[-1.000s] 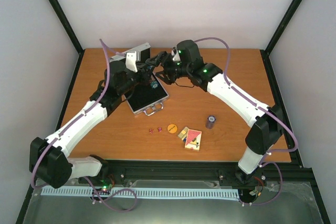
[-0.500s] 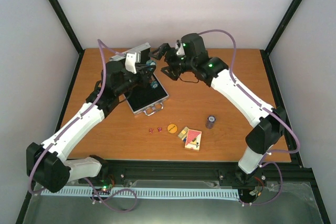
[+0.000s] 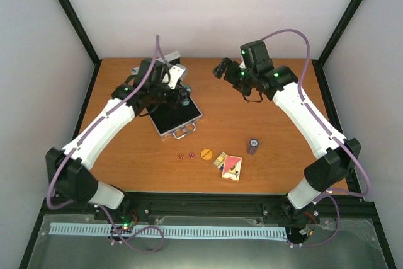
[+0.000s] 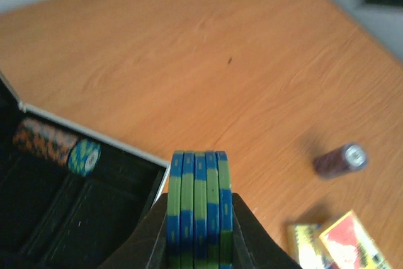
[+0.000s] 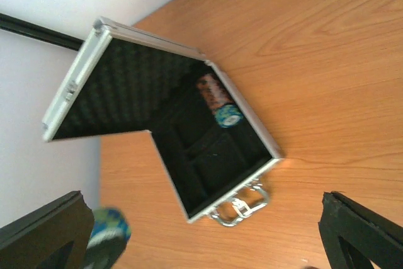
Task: Pack up texas hold em set
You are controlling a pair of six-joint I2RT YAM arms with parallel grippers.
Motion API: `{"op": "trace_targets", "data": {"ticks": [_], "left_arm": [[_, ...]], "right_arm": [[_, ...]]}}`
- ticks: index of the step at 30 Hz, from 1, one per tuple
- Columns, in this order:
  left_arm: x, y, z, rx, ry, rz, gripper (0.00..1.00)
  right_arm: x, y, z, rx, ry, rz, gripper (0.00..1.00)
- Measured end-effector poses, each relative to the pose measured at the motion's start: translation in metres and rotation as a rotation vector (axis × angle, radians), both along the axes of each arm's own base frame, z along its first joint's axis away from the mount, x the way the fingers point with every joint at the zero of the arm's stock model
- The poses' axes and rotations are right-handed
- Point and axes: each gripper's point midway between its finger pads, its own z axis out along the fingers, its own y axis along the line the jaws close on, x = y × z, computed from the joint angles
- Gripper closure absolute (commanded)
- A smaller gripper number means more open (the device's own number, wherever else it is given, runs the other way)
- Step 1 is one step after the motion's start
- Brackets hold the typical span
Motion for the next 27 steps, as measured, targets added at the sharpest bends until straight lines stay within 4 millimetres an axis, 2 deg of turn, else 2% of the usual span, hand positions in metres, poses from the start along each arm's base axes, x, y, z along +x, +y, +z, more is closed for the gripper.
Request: {"op": "trace_targets", "data": {"ticks": [5,8,16,18,24,27], "left_arm": [[0.015,0.005,-0.07,0.213,0.179,-0.016,0.99],[0.023,0.007,-0.096,0.3,0.245,-0.028,0.99],[0.059,-0.002,-0.144,0.426,0.324,-0.066,0.99],[0.067,-0.006,-0.156,0.441,0.349,-0.076,0.99],[0.082,-0.014,-0.187,0.468,0.403,-0.091,0.99],[0.084,-0.014,-0.193,0.482,0.425,-0.095,0.99]], "right_arm": [[-0.013,-0.023,-0.009,-0.119,-0.027,0.003,0.0],[-0.015,-0.032,-0.017,-0.162,-0.029,0.007,0.0],[-0.02,-0.056,-0.068,-0.23,0.066,0.009,0.0],[-0.02,-0.061,-0.075,-0.235,0.082,0.011,0.0],[-0.02,-0.077,-0.083,-0.231,0.098,0.005,0.0],[-0.02,-0.084,-0.085,-0.223,0.101,0.001,0.0]]}}
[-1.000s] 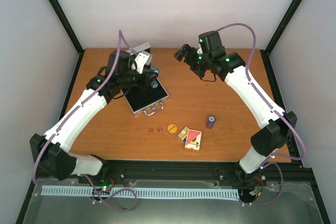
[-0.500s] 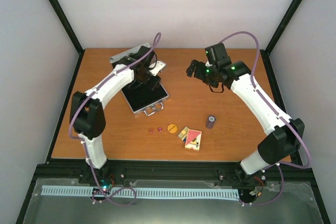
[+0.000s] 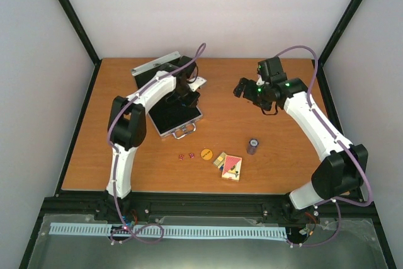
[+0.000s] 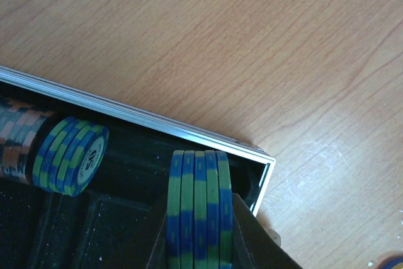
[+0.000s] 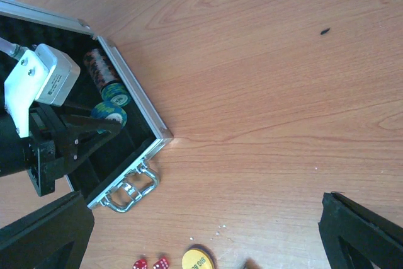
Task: Pack up texas hold em set
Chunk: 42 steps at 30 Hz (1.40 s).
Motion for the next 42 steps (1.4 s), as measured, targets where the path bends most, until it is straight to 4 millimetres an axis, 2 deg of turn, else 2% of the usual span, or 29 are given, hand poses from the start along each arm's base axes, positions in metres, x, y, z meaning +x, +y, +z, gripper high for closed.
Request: {"op": "trace_targets", "data": {"ticks": [10,18,24,32,42], "left_arm": [[0.004,0.008,-0.009,0.061,0.015,-0.011,0.99],[0.011,0.033,-0.024,0.094,0.047,0.006,0.99],[0.016,0.042,-0.022,0.093,0.043,0.018,0.99],[0.015,0.04,-0.025,0.087,0.052,0.015,0.99],[0.007,0.028,-0.03,0.07,0.08,-0.011,0.99]], "right_arm": [[0.001,-0.012,-0.01,0.022,0.023,0.0,0.0],[0.001,-0.01,-0.013,0.029,0.033,0.018,0.0],[0.002,-0.01,-0.016,0.033,0.041,0.023,0.0],[0.003,-0.009,-0.019,0.036,0.051,0.024,0.0],[0.004,-0.009,-0.022,0.036,0.057,0.024,0.0]]}}
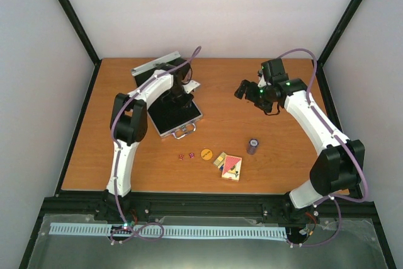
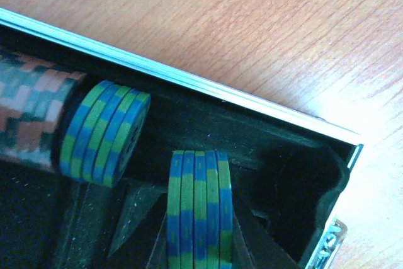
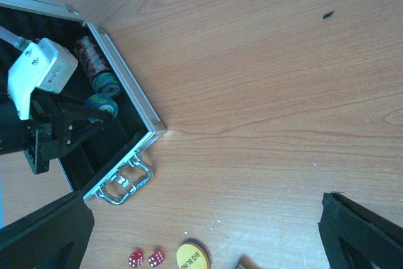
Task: Pack up texas hold em set
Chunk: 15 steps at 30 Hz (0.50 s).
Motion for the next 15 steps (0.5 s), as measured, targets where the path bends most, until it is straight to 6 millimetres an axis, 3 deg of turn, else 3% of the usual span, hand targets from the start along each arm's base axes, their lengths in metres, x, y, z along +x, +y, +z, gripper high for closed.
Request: {"op": "trace_targets", "data": {"ticks": [6,15], "left_arm": [[0.0,-0.002,-0.02,0.013,0.036,-0.003,0.99],[0.01,-0.002,-0.016,0.024,0.003,0.004,0.99]], "right_arm": [[-0.001,-0.002,-0.004,-0.002,0.007,-0.003,0.0],[0.001,-0.006,-0.004,-0.003,0.008,-0.014,0.0]]}}
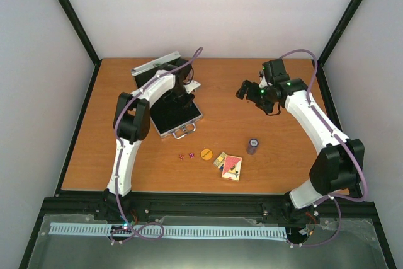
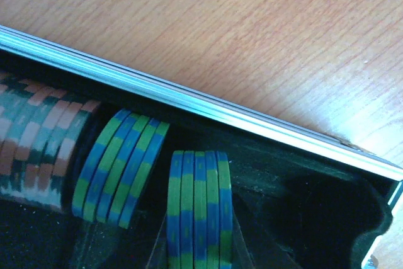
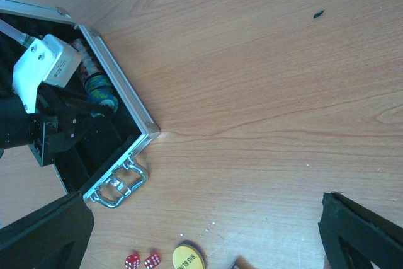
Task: Pack up texas hold em set
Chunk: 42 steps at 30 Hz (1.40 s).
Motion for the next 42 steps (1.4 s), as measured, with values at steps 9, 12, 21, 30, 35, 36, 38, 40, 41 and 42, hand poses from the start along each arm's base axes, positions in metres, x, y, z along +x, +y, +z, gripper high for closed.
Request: {"op": "trace_targets", "data": {"ticks": [9,12,21,30,35,36,38,40,41,42], "left_arm": [[0.006,0.001,-0.009,0.021,-0.012,0.003,0.94],[0.006,0.001,-0.009,0.031,-0.018,0.001,0.85],[0.008,0.003,-0.012,0.062,-0.032,0.008,0.61],[0.009,0.0,-0.014,0.077,-0.043,0.003,0.54],[0.01,0.001,-0.015,0.095,-0.055,0.003,0.52],[0.011,0.001,-0.015,0.101,-0.059,0.004,0.52],[0.012,0.003,-0.014,0.109,-0.066,0.006,0.52],[0.013,0.004,-0.013,0.119,-0.074,0.009,0.52],[0.014,0.005,-0.013,0.124,-0.079,0.011,0.52],[0.015,0.006,-0.012,0.127,-0.081,0.013,0.51]], "right_arm": [[0.0,0.001,-0.004,0.0,0.011,0.002,0.0],[0.001,0.001,-0.005,-0.002,0.012,0.005,0.0],[0.001,0.002,-0.009,-0.004,0.021,0.01,0.0],[-0.001,0.001,-0.014,-0.012,0.03,0.018,0.0],[-0.003,0.0,-0.018,-0.014,0.04,0.019,0.0],[-0.004,0.0,-0.018,-0.013,0.042,0.02,0.0],[-0.004,0.0,-0.019,-0.013,0.043,0.02,0.0],[-0.004,0.0,-0.02,-0.013,0.045,0.021,0.0],[-0.005,0.0,-0.02,-0.012,0.047,0.021,0.0],[-0.005,0.001,-0.021,-0.011,0.047,0.022,0.0]]}}
